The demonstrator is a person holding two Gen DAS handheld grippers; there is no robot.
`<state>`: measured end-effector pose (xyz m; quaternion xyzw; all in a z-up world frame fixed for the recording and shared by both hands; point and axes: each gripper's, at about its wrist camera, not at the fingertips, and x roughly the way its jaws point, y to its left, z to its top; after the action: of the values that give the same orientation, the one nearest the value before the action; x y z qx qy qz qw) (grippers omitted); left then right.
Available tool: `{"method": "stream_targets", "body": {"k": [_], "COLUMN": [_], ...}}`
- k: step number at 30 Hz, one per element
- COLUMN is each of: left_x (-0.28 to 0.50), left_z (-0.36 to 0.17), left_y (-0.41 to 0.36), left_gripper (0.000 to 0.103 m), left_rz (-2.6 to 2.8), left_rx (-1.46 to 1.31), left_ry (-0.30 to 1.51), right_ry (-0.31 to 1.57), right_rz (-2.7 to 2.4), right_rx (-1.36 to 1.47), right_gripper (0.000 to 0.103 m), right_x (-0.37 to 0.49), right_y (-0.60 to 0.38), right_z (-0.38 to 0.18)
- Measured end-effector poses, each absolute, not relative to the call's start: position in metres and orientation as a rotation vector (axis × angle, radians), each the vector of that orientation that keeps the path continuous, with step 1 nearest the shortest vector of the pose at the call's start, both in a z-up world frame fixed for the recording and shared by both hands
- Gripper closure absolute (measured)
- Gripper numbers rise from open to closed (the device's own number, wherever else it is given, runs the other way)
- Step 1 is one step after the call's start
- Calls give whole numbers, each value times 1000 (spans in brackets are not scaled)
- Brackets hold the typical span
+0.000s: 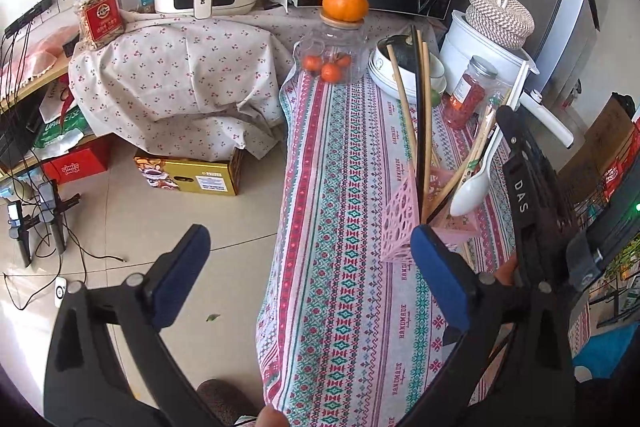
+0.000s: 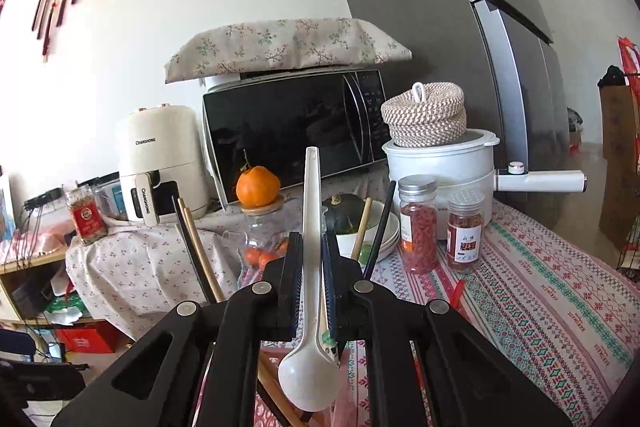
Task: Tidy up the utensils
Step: 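Lower the white spoon into the basket and open the right tool, then lower the right tool onto a wooden chopstick and close on it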
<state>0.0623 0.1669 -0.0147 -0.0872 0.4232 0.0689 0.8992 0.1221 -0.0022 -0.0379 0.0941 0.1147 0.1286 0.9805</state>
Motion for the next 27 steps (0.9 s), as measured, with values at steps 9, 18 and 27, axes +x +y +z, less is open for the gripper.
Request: {"method": "stream_targets", "body": {"k": [9,18,27], "left_x": [67,68,69], "left_z": [-22,-28,-35], "left_y": [156,134,129], "left_gripper": [2,1,1], "left_rz": [110,49,38], "left_rx": [-220,-254,-263], "left_ry": [903,931,957], "right_ry": [331,634,1043], "right_rz": [370,248,387], "right_rx": [270,225,137], "right_gripper": [57,52,69], "right_x": [125,168,230], "right_y": [-44,-123,-103], "right_z": [2,2,-87]}}
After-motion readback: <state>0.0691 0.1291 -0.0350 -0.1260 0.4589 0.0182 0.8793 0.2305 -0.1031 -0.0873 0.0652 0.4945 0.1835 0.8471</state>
